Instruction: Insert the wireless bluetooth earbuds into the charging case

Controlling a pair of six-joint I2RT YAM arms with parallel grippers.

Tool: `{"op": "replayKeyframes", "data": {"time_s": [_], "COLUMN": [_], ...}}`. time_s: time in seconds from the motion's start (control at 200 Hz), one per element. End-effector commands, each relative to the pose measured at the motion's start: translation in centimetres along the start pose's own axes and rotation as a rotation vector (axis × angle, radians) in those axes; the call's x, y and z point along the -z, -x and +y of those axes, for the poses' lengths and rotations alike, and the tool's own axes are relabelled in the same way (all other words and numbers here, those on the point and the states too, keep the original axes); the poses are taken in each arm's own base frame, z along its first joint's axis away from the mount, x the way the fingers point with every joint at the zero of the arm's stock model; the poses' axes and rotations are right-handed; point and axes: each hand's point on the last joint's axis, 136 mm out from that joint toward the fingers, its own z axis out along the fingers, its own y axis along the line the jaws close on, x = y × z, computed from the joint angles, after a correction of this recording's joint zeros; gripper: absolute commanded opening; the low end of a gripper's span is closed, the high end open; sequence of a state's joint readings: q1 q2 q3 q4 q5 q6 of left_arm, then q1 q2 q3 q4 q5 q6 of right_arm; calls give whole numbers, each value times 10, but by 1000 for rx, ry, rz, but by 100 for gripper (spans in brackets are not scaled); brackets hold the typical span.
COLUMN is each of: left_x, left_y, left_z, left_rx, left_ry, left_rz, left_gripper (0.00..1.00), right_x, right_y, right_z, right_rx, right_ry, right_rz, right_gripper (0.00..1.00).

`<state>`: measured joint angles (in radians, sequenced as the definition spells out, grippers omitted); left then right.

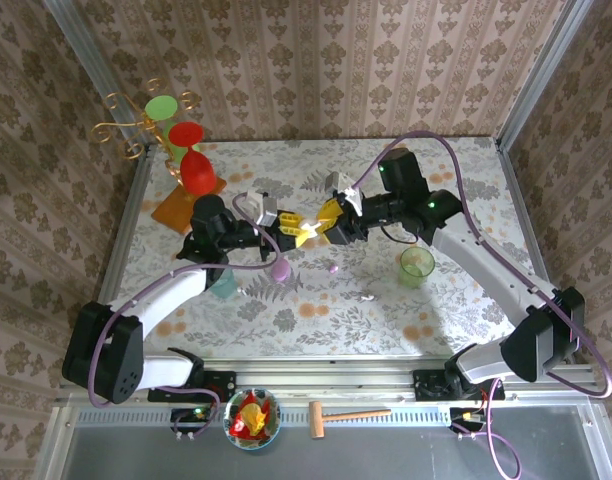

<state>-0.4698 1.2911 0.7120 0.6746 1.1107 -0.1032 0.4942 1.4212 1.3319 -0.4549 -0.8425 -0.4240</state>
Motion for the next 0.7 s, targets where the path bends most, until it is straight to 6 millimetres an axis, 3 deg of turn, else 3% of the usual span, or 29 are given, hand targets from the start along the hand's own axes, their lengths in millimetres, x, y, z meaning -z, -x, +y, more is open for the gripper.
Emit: {"op": "replayKeyframes", "data": {"time_s": [0.0,0.085,0.265,0.44,0.525,0.695], "left_x": [-4,-4,-4,-5,-5,-5], "left_y": [27,27,31,31,32,34], "left_z": [-25,-26,-31,-30,-29,-24], "left_rx": [-90,-91,-89,-90,-93,-104], "left_ry": [-116,-125,-151,-140,-136,-108], "left_rz": [-41,-41,-46,-46,-48,-63], "left_gripper": [11,12,11,12,12,29], "right_x": [-11,-12,-12,-7,-5,-2], "right_y": [-4,-5,-5,-6,-8,2], "right_z": [8,5,-6,0,2,8], "right_rx": [18,21,10,-3,0,-1], "right_ry": [64,56,22,66,68,88], "right_rz": [15,17,13,4,6,-53], "right_gripper": [40,48,48,35,24,20]}}
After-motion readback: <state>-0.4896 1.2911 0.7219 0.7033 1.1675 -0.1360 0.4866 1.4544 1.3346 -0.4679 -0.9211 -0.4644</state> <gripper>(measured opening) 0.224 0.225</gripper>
